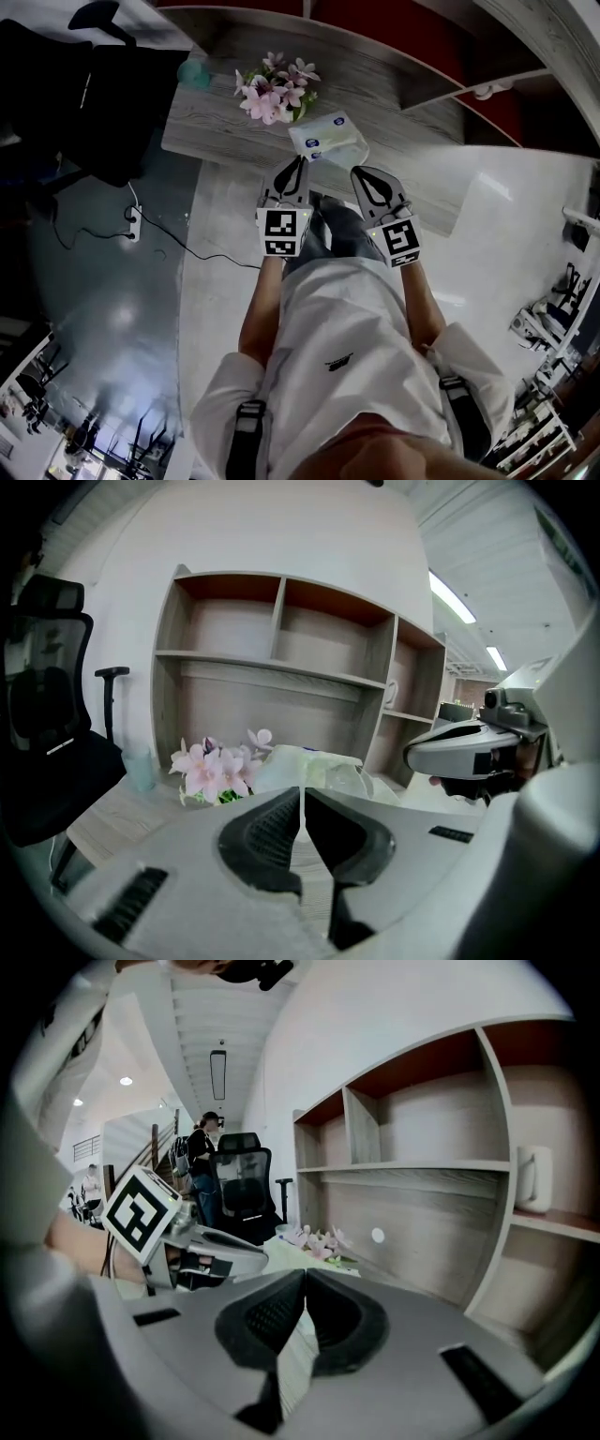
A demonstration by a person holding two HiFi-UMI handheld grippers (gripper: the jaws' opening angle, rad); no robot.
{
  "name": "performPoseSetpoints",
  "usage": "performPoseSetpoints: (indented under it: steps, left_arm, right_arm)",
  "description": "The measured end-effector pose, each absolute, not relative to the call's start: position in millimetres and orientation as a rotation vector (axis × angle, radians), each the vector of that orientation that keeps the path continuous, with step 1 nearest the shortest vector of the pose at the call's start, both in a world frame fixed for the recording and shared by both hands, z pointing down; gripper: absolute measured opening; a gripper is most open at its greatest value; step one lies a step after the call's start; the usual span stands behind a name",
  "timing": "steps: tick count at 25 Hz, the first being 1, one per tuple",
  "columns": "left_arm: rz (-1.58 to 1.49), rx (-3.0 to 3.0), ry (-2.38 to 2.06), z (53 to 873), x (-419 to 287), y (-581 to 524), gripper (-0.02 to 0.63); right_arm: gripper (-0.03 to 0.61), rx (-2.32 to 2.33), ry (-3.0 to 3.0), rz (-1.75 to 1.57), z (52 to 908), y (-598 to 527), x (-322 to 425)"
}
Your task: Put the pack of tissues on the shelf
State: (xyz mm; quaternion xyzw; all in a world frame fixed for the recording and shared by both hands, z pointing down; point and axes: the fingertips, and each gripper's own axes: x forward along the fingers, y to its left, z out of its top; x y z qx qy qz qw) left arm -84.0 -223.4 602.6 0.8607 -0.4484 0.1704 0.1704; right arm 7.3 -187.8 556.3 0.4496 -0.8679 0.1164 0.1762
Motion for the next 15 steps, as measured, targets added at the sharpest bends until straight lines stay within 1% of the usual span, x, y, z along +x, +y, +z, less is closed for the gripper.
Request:
performPoseSetpoints:
  steps: [15]
  left_arm:
    - [0.334, 2.601, -1.281, 503, -66, -244, 0.04]
  right_arm:
    - [0.026, 1.438, -2.473, 0.182, 491, -191, 37]
